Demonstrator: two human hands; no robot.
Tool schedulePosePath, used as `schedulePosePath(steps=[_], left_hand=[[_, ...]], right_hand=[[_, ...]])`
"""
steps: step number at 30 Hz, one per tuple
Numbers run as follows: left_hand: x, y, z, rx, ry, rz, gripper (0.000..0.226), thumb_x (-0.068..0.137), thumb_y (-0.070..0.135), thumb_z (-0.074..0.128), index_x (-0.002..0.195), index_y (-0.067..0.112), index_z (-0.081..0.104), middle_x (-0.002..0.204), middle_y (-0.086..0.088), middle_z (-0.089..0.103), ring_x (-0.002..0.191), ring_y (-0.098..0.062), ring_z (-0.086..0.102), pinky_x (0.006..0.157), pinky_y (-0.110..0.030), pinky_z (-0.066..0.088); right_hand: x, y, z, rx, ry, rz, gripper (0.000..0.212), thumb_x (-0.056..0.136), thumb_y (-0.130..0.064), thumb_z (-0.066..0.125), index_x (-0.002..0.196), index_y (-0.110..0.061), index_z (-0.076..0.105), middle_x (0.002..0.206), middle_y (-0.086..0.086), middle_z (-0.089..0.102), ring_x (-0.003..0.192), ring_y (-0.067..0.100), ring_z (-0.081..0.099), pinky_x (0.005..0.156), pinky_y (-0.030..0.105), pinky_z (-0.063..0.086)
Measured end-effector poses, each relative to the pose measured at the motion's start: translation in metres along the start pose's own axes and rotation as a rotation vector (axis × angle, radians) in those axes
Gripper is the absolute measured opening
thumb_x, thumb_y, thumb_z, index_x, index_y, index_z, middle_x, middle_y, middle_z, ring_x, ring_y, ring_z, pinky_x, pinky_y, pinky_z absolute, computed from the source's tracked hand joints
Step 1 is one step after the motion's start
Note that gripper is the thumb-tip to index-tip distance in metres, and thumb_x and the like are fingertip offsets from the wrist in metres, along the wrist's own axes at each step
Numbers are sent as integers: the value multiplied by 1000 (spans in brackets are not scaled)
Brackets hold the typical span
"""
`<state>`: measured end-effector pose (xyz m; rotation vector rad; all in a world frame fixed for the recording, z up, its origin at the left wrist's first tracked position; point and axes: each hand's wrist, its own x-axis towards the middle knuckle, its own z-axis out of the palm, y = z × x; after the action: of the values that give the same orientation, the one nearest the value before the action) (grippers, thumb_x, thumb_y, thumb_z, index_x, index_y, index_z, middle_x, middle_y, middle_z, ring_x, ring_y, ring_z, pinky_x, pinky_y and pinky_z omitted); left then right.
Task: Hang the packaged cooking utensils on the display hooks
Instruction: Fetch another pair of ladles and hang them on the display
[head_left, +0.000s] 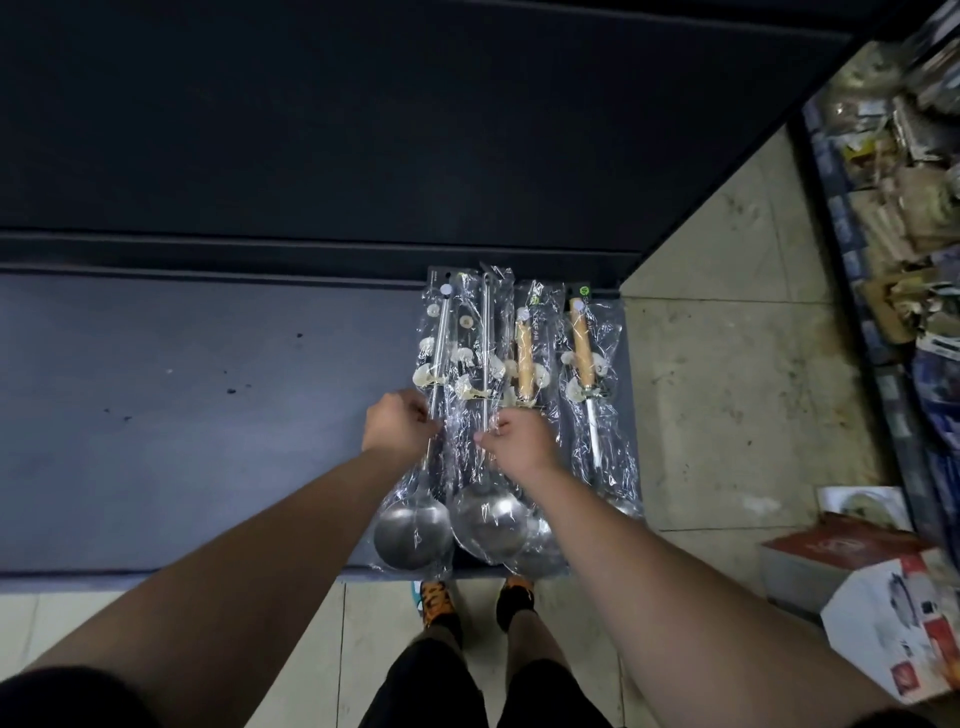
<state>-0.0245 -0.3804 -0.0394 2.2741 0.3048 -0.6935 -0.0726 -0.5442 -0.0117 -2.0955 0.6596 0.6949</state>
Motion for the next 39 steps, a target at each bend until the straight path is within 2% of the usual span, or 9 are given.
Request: schedulePosePath(steps=[4, 7, 10, 14, 18, 21, 33, 35, 39], left_hand=[[-9, 1, -18, -55, 11, 18, 15, 80, 15, 81, 84, 10, 67, 71, -2, 67, 71, -19, 62, 71, -25, 49], [-20, 5, -30, -92, 17, 43, 19, 80, 13, 81, 75, 13, 63, 60, 0, 63, 63, -15, 58, 67, -22, 44], [-37, 18, -40, -69, 48, 101, 22, 79, 16, 81, 72, 13, 61, 56, 2, 61, 58, -10, 55, 61, -19, 40], [-66, 46, -43, -84, 47, 170, 24, 80, 13, 81, 71, 16, 58, 56, 2, 61, 55, -7, 54, 55, -16, 38], [-98, 77, -40, -62, 75, 227, 22, 81, 10, 78, 72, 16, 59, 57, 3, 60, 57, -7, 54, 56, -7, 32], [-125, 101, -30, -50, 89, 268, 24, 82, 8, 77, 70, 16, 57, 55, 6, 59, 54, -4, 53, 51, -10, 33], [-226, 241, 109, -21, 57, 421, 16, 85, 9, 75, 85, 17, 62, 76, 3, 68, 68, -12, 62, 57, -22, 46], [-240, 269, 139, -24, 41, 445, 16, 84, 8, 76, 83, 17, 62, 75, 3, 68, 67, -13, 62, 57, -21, 45], [-262, 328, 196, -40, 55, 526, 25, 79, 12, 78, 71, 24, 58, 64, 9, 64, 58, -6, 57, 53, -21, 42]], right_hand=[[-13, -10, -3, -3, 10, -26, 21, 91, -24, 70, 80, -16, 55, 69, -2, 56, 48, 8, 40, 45, 20, 37], [-28, -17, -10, 23, 44, -61, 23, 90, -24, 71, 107, -9, 64, 83, 5, 69, 57, 13, 53, 55, 29, 53], [-47, -19, -23, 41, 105, -75, 30, 89, -25, 73, 114, -12, 64, 82, 0, 70, 61, 13, 60, 62, 34, 61], [-75, -12, -47, 74, 142, -90, 21, 90, -18, 71, 82, -26, 53, 71, -5, 58, 55, 7, 52, 50, 18, 39], [-104, 4, -77, 105, 208, -98, 20, 89, -17, 71, 78, -22, 55, 69, -1, 60, 52, 8, 49, 50, 17, 43], [-124, 20, -103, 120, 261, -128, 38, 89, -14, 72, 66, -26, 43, 61, -6, 51, 49, 6, 44, 49, 16, 39], [-179, 159, -252, 226, 440, -118, 21, 88, -18, 73, 75, -14, 58, 74, 1, 66, 56, 9, 54, 58, 26, 53], [-188, 186, -285, 241, 472, -127, 24, 88, -17, 73, 72, -20, 55, 75, -1, 65, 58, 8, 55, 57, 21, 49], [-199, 238, -348, 242, 573, -109, 22, 87, -19, 75, 77, -6, 61, 74, 1, 68, 68, 14, 65, 68, 30, 56]])
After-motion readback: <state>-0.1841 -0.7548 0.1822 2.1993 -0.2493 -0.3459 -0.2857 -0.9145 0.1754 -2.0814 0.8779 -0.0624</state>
